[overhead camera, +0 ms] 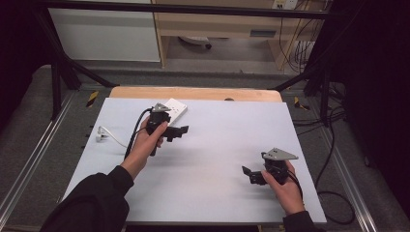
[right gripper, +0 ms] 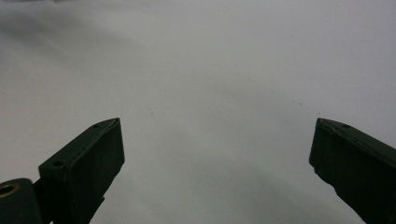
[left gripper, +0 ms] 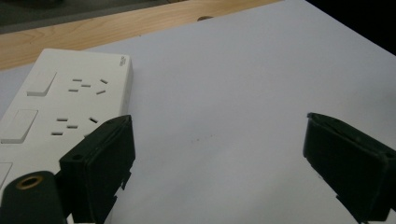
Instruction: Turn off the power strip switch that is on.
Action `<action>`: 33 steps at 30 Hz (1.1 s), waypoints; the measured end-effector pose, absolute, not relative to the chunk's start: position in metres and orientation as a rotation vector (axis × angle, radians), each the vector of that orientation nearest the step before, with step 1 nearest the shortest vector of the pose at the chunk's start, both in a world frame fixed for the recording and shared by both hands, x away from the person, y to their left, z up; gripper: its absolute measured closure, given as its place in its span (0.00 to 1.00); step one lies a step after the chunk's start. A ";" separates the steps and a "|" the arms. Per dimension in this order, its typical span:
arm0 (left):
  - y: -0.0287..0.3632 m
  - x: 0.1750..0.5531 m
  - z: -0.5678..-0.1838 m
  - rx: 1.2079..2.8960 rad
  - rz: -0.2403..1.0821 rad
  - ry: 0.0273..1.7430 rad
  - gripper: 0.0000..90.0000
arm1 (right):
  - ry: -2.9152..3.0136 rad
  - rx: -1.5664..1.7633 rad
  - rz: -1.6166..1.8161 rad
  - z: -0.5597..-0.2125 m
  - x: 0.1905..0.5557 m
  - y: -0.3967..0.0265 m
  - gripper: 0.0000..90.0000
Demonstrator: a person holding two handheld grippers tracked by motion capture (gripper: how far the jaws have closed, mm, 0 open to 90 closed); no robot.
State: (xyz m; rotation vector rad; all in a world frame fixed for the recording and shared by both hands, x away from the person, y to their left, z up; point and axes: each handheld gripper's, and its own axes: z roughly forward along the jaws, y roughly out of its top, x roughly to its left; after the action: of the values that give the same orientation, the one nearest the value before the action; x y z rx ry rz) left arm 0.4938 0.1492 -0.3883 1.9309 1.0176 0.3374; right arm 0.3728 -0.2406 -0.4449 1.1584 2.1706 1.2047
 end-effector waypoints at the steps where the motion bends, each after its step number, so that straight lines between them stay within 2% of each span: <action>1: 0.149 0.492 -0.387 1.922 0.341 1.013 0.10 | 2.170 1.157 1.205 -0.445 0.373 -0.241 0.04; 19: 0.156 0.458 -0.368 1.864 0.373 0.945 0.10 | 2.170 1.155 1.206 -0.445 0.373 -0.240 0.04; 33: 0.183 0.438 -0.361 1.821 0.409 0.950 0.09 | 2.164 1.158 1.207 -0.444 0.373 -0.241 0.04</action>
State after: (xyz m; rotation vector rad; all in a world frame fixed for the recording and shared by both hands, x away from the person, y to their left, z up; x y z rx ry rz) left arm 0.4381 0.1826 -0.3610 1.8212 0.9496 0.4089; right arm 0.3727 -0.2408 -0.4444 1.1578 2.1644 1.2068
